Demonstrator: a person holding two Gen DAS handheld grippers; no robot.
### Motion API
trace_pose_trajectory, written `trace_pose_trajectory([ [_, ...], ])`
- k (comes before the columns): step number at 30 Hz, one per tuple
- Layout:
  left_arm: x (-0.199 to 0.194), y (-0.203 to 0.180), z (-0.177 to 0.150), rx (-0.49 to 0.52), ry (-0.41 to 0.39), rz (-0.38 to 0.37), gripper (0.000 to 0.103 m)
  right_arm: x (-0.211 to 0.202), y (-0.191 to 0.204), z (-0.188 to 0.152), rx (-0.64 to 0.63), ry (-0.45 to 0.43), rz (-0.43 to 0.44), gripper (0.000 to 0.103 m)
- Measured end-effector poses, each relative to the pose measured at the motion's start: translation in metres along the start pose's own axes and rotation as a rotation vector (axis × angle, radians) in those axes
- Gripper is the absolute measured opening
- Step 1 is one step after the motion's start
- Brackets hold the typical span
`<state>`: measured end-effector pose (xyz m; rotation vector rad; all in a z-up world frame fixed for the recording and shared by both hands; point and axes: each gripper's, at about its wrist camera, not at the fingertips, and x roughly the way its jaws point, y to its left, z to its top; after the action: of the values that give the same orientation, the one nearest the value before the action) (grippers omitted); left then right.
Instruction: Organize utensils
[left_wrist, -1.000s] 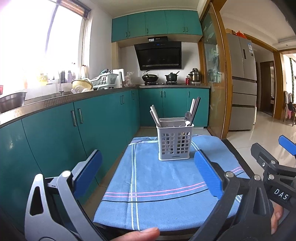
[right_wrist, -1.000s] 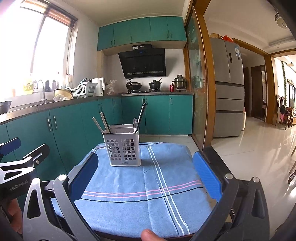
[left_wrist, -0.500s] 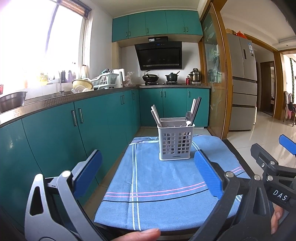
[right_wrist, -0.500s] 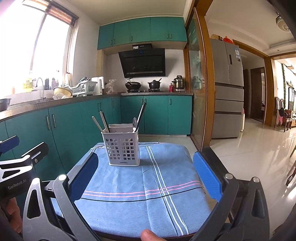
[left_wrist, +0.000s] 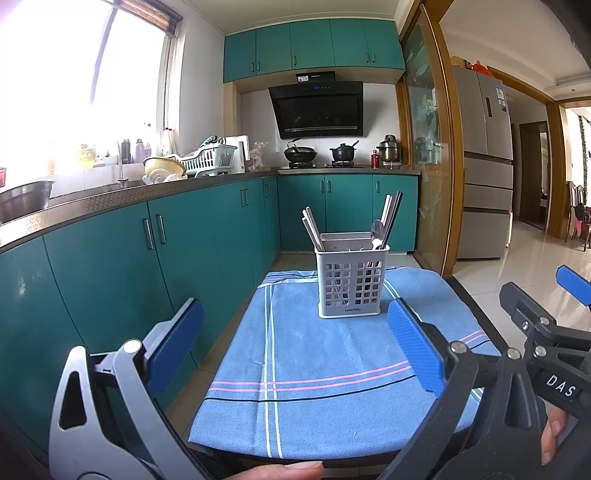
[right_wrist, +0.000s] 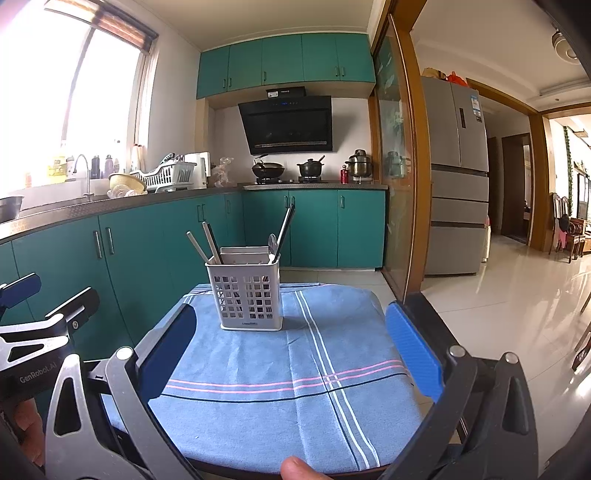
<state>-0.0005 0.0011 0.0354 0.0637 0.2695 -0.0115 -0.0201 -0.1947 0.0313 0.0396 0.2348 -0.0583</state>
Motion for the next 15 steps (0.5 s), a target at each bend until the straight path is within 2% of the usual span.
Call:
trace_pose_trajectory([
  [15,-0.0007,0.0004,-0.0008,0.001,-0.003,-0.001,0.099,-0.0044,-0.0007,0.0007,-0.006,-0.012,0.004,0.100],
])
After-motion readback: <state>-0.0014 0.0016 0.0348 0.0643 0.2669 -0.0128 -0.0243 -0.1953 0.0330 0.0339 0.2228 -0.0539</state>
